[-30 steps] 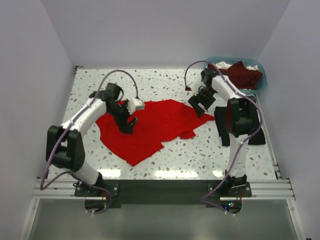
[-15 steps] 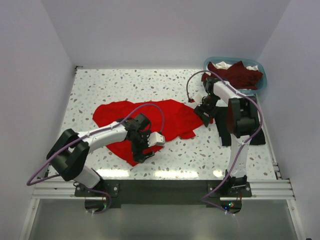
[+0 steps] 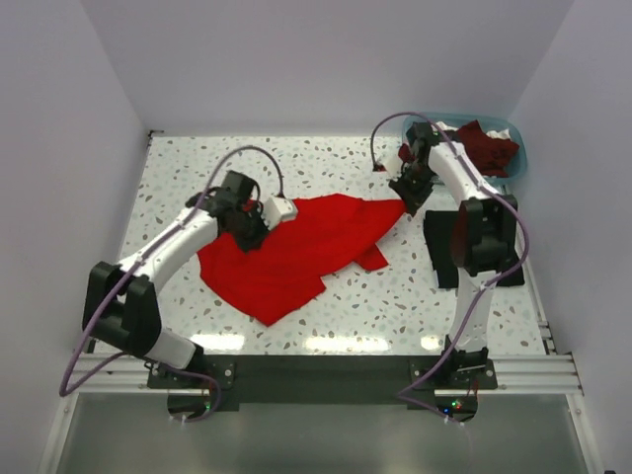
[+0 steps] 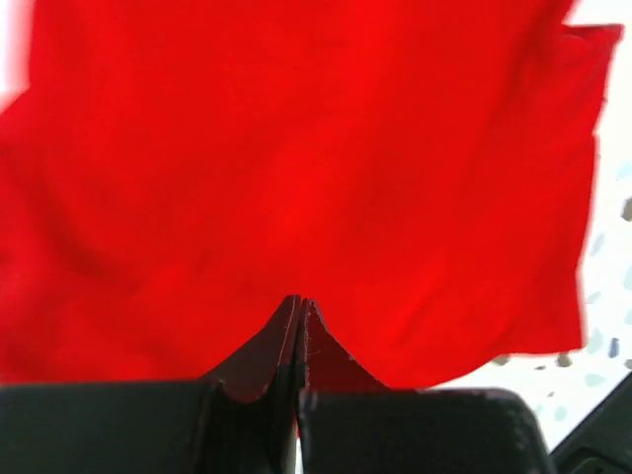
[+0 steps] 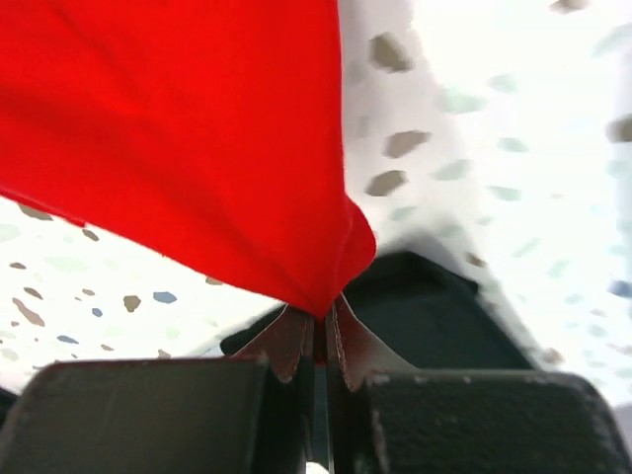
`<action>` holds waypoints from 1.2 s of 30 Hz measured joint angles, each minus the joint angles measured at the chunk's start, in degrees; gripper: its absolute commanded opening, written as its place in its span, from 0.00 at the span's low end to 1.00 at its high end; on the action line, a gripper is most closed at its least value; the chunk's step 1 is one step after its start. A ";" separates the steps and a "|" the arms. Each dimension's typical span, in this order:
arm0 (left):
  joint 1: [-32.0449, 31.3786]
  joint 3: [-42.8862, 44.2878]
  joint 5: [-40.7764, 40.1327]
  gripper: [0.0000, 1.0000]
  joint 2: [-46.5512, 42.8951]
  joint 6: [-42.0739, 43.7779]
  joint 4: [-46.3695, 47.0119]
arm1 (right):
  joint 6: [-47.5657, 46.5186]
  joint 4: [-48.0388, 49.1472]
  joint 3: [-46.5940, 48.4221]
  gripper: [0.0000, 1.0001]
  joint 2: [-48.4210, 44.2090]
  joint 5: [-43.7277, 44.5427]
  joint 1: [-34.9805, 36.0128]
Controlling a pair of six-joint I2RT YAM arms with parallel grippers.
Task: Fold and stack the t-shirts
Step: Flatten the tshirt out
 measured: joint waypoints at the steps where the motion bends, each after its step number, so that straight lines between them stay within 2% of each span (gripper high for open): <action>1: 2.12 2.03 0.61 0.00 -0.94 0.37 -0.50 | 0.24 -0.26 1.25 0.00 -0.79 -0.22 0.00; 2: 4.42 4.39 1.46 0.00 -2.12 0.98 -1.46 | 0.57 -0.46 2.60 0.00 -1.92 -0.66 0.00; 3: 6.10 6.58 2.82 0.05 -3.23 1.77 -2.78 | 0.83 -0.72 3.80 0.00 -3.10 -1.05 0.00; 4: 6.91 8.31 4.13 0.39 -3.93 2.56 -4.48 | 1.01 -1.01 4.70 0.00 -4.04 -1.22 0.02; 5: 7.23 9.97 6.05 0.52 -4.66 3.61 -6.54 | 1.16 -1.27 5.57 0.00 -5.18 -1.40 0.02; 6: 6.64 10.73 7.96 0.59 -5.49 3.69 -7.89 | 1.22 -1.64 6.21 0.00 -6.14 -1.62 0.02; 7: 5.14 10.32 8.76 0.71 -6.45 3.43 -8.39 | 1.27 -2.14 6.58 0.00 -6.86 -1.79 0.02; 8: 2.69 8.66 8.50 0.79 -7.76 2.58 -7.63 | 1.31 -2.51 6.67 0.00 -7.34 -2.08 0.02; 12: -13.31 -2.91 6.01 0.83 -12.24 -2.19 -4.44 | 1.97 -3.69 5.09 0.00 -7.41 -2.56 0.02; 13: -16.15 -4.59 5.40 0.87 -12.07 -3.19 -4.09 | 2.14 -3.98 4.33 0.00 -7.39 -2.58 0.02; 18: -25.35 -9.51 -0.42 0.89 -5.77 -9.66 1.07 | 3.32 -4.61 1.42 0.00 -7.39 -2.69 0.02; 24: -30.84 -12.68 -7.89 0.86 0.59 -12.66 7.56 | 4.13 -4.52 0.02 0.00 -7.39 -2.73 0.02; 27: -31.26 -13.57 -11.80 0.66 3.69 -13.33 9.44 | 4.24 -4.50 -1.01 0.00 -7.39 -2.73 0.02; 28: -31.30 -13.29 -12.66 0.46 4.17 -13.51 9.40 | 4.24 -4.52 -1.18 0.00 -7.39 -2.73 0.02; 29: -31.30 -13.25 -13.38 0.35 4.20 -13.97 9.92 | 4.26 -4.55 -1.29 0.00 -7.39 -2.75 0.02; 30: -31.30 -13.20 -14.25 0.16 4.31 -14.01 10.05 | 4.28 -4.59 -1.29 0.00 -7.39 -2.80 0.02; 31: -31.28 -13.20 -15.08 0.07 4.33 -14.32 10.12 | 4.37 -4.61 -1.29 0.00 -7.39 -2.97 0.02; 32: -31.23 -13.22 -16.17 0.00 4.33 -13.99 10.27 | 4.46 -4.66 -1.27 0.00 -7.39 -3.10 0.02; 36: -28.30 -13.07 -16.17 0.00 3.76 -13.29 9.68 | 4.68 -5.31 -0.46 0.00 -7.39 -4.24 0.02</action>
